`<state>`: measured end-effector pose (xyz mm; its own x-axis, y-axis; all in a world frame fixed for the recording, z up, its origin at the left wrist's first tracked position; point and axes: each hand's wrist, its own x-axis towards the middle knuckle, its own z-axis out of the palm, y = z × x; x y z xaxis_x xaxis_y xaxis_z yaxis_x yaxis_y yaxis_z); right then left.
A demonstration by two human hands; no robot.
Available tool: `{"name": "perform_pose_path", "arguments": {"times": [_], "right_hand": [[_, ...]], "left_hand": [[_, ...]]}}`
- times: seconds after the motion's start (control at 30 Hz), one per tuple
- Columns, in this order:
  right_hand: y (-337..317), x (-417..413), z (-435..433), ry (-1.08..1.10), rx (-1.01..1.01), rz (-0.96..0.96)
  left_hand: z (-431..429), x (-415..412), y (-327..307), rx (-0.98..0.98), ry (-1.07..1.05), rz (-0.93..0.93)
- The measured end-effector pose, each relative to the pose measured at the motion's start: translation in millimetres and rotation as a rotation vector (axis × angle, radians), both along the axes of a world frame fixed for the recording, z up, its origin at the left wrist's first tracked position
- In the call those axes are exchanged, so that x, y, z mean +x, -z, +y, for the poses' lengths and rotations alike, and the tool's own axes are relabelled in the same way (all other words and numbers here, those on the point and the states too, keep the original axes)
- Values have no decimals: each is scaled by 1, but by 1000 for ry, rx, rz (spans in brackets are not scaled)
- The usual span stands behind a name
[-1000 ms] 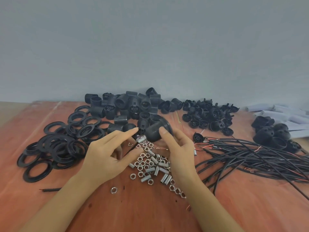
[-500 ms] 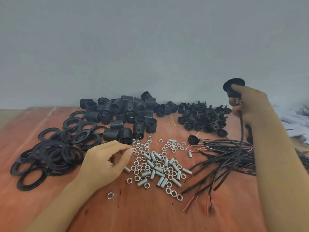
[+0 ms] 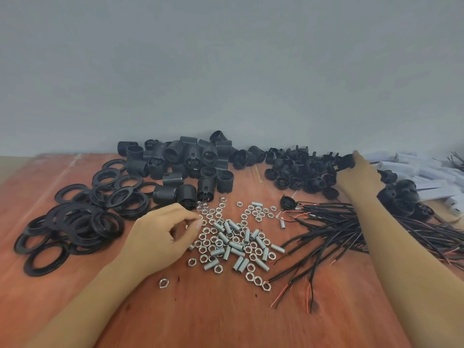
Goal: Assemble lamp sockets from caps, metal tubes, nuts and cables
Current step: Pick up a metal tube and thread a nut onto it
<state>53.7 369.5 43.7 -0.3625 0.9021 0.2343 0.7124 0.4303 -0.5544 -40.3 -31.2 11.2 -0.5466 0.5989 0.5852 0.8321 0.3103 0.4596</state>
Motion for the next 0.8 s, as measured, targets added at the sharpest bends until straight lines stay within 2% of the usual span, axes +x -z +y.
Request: {"name": "perform_pose_path", "arguments": {"times": [0.07,0.13,0.23,0.3,0.4,0.47,0.53,0.8], "right_hand": [[-5,-4,-13,-18,118,-13],[-13,-9,-35,-123,166,88],[-20,-14,-91,-363,155,287],[-16,-13,-137,-555,130,314],[-3,-9,-188,-845,52,78],[6,-9,-200,-973,77,-88],[11,-8,-206,-1016,95,-144],[34,2,-214,-943,145,-67]], "left_hand": [[0,1,0,-50,-31,0],[-1,0,1,-110,-71,-3],[-2,-1,1,-202,-103,-13],[-4,-2,1,-253,-86,-4],[-5,-3,0,-284,-17,7],[-7,-4,-1,-279,32,-6],[-8,-6,-1,-270,54,-20],[-18,-15,-4,-347,209,-117]]}}
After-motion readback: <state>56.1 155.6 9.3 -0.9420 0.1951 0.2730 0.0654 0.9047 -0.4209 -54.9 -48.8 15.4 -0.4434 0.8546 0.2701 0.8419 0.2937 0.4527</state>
